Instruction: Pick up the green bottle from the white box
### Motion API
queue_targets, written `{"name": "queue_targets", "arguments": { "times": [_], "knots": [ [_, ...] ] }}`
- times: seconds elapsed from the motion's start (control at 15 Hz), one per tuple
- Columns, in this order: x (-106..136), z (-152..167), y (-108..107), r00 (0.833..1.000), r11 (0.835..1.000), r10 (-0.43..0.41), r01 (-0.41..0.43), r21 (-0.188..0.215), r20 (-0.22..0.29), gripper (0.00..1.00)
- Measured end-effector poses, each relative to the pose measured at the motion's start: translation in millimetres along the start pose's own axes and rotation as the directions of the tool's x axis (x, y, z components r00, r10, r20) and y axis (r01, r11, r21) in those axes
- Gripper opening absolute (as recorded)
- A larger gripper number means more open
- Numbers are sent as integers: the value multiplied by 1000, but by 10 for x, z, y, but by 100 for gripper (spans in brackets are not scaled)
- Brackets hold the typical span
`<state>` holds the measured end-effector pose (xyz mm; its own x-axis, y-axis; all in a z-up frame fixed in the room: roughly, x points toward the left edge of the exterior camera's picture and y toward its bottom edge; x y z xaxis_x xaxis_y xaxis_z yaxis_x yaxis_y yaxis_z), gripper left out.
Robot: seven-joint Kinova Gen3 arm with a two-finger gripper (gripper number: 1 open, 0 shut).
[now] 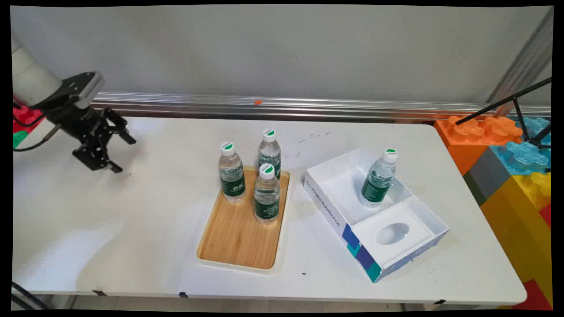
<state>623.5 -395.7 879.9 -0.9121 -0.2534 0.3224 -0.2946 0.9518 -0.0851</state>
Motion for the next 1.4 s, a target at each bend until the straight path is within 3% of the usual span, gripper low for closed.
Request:
{"name": "queue_targets", "arguments": {
  "times": [0.4,0.67,1.13,1.4],
  "knots": [
    [712,-229,10,999,997,-41,41,70,0,100],
    [1586,-321,-40,993,988,-115,116,103,-25,100],
    [3229,-280,-48,984,987,-134,142,70,-114,100],
    [3885,-74,-20,981,990,-129,136,37,-145,100]
  ]
}}
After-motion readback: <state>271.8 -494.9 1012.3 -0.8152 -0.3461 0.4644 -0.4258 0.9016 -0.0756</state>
